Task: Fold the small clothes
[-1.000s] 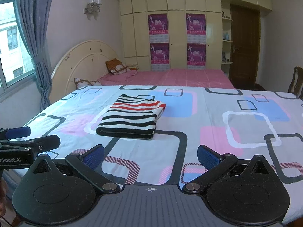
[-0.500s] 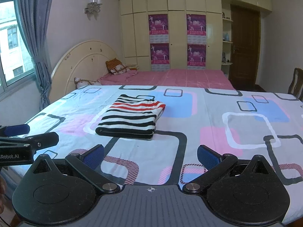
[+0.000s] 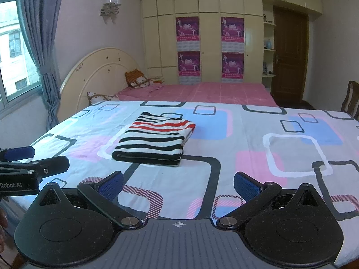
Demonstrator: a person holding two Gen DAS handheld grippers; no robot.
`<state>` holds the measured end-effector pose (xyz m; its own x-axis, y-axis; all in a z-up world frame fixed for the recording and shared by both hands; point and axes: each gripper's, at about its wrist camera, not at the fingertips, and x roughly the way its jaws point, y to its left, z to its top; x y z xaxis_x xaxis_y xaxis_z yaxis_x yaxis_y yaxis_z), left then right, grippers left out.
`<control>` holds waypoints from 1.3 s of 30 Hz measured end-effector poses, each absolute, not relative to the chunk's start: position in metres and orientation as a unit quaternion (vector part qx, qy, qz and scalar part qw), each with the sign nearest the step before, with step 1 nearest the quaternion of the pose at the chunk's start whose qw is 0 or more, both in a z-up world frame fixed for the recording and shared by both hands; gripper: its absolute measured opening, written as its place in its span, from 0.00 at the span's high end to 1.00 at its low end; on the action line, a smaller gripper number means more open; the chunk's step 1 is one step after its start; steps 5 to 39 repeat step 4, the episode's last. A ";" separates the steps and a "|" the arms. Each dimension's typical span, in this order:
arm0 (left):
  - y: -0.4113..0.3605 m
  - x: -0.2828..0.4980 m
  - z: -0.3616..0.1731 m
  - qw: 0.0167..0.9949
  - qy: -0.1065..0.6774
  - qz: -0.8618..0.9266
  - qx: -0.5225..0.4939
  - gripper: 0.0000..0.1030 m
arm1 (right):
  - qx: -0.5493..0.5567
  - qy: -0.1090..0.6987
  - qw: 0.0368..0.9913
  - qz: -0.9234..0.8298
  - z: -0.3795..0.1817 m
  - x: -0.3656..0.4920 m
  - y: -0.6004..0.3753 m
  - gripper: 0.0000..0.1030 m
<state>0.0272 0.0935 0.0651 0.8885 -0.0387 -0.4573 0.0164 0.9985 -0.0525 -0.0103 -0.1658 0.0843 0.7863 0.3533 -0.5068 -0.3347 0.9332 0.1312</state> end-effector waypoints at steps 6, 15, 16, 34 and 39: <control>0.095 0.027 0.064 0.971 0.239 -0.018 -0.026 0.00 | 0.016 0.273 0.944 0.183 0.084 -0.010 -0.165 0.00; 0.095 0.027 0.064 0.971 0.239 -0.018 -0.026 0.00 | 0.016 0.273 0.944 0.183 0.084 -0.010 -0.165 0.00; 0.095 0.027 0.064 0.971 0.239 -0.018 -0.026 0.00 | 0.016 0.273 0.944 0.183 0.084 -0.010 -0.165 0.00; 0.095 0.027 0.064 0.971 0.239 -0.018 -0.026 0.00 | 0.016 0.273 0.944 0.183 0.084 -0.010 -0.165 0.00; 0.095 0.027 0.064 0.971 0.239 -0.018 -0.026 0.00 | 0.016 0.273 0.944 0.183 0.084 -0.010 -0.165 0.00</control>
